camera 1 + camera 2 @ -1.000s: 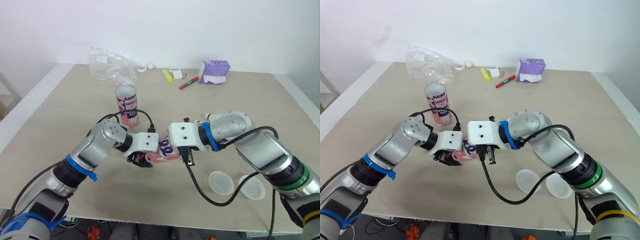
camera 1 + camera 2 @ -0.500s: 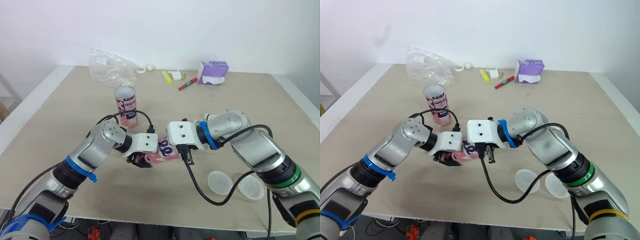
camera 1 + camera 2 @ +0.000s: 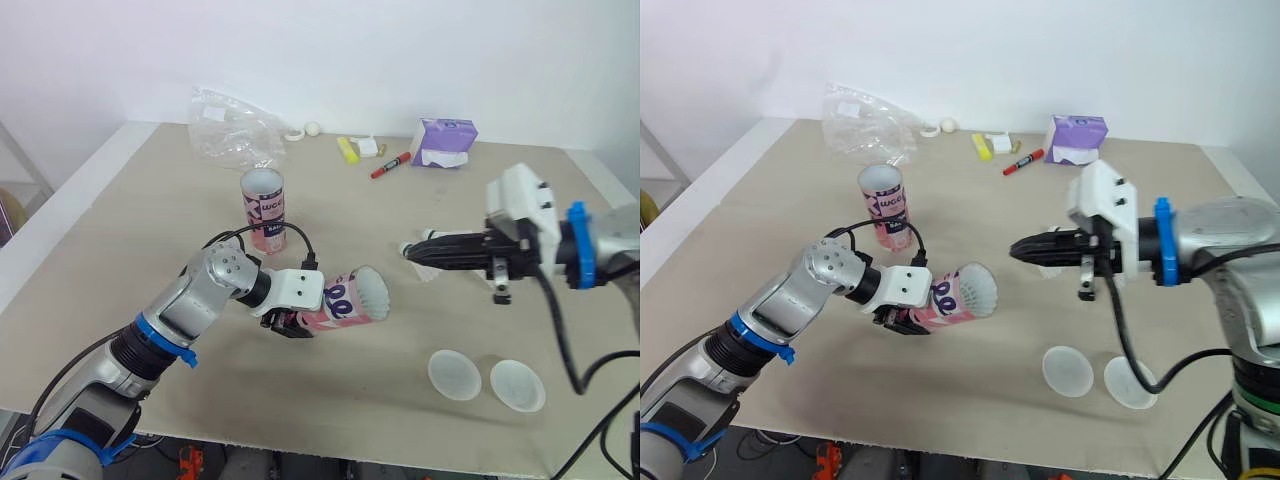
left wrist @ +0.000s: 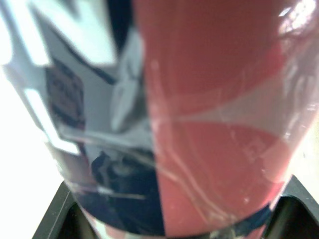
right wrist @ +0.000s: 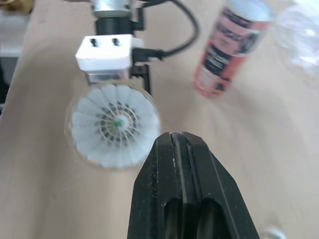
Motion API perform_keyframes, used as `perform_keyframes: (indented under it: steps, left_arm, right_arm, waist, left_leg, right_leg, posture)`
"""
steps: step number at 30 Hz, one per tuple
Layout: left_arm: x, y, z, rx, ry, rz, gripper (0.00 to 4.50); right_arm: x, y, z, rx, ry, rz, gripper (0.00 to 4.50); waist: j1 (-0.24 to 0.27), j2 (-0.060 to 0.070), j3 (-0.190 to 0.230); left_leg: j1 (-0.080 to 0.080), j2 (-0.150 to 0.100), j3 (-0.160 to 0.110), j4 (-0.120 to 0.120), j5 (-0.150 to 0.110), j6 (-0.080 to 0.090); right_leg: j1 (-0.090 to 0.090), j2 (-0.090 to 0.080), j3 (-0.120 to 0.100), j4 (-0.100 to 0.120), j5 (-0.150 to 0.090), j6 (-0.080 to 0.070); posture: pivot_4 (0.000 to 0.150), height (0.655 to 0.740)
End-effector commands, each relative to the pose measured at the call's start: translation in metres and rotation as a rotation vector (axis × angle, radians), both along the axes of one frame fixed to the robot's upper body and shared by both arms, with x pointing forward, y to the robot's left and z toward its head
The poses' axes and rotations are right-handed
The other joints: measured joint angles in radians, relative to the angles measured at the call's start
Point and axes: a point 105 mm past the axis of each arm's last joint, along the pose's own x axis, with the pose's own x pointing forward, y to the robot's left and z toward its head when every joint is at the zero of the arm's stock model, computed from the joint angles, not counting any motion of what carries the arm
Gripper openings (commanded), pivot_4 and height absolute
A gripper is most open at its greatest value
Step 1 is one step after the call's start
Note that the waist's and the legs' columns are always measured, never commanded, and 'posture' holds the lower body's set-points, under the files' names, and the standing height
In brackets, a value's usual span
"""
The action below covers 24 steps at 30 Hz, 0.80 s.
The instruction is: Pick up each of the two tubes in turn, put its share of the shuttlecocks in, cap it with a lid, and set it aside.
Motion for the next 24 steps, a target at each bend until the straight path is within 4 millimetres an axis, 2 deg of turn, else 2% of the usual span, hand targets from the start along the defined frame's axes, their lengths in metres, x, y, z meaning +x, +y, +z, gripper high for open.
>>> perform_keyframes:
  steps: [1, 10, 14, 16, 24]
  left_arm:
    - [0.005, 0.005, -0.022, 0.007, 0.028, 0.049, 2.87]
    - [0.006, 0.001, -0.020, 0.001, 0.030, 0.032, 2.87]
    - [0.006, 0.000, -0.016, 0.009, 0.027, 0.024, 2.87]
    - [0.006, -0.002, -0.014, 0.011, 0.026, 0.022, 2.87]
    - [0.003, -0.007, -0.006, 0.023, 0.016, 0.017, 2.87]
  right_arm:
    - [-0.005, -0.015, 0.009, 0.013, -0.031, -0.051, 0.16]
    - [-0.012, 0.032, -0.008, -0.036, -0.035, 0.109, 0.16]
    - [-0.003, 0.059, -0.025, -0.131, -0.062, 0.186, 0.16]
    - [-0.001, 0.066, -0.032, -0.174, -0.063, 0.219, 0.16]
    - [0.019, 0.084, -0.068, -0.379, -0.065, 0.286, 0.16]
  waist:
    - [0.001, 0.000, 0.000]
    - [0.001, 0.001, 0.000]
    - [0.003, 0.001, 0.001]
    - [0.004, 0.001, 0.001]
    - [0.006, 0.001, 0.001]
  left_leg:
    - [0.000, 0.000, 0.000, 0.000, 0.000, 0.000]
    - [0.000, 0.001, 0.002, 0.000, 0.002, 0.002]
    - [-0.001, 0.000, 0.003, 0.000, 0.003, 0.002]
    - [-0.002, 0.000, 0.003, 0.000, 0.003, 0.002]
    - [-0.010, -0.001, 0.003, 0.000, 0.003, 0.003]
  right_leg:
    - [-0.001, -0.002, -0.002, 0.000, 0.000, 0.001]
    - [0.000, -0.014, -0.016, 0.000, 0.000, 0.002]
    - [0.001, -0.019, -0.023, -0.002, -0.001, 0.003]
    - [0.001, -0.023, -0.029, -0.002, -0.001, 0.003]
    - [-0.002, -0.021, -0.033, -0.003, 0.002, -0.001]
  posture:
    - [0.150, 0.7400]
    - [0.150, 0.7400]
    - [0.150, 0.7400]
    - [0.150, 0.7400]
    - [0.150, 0.7400]
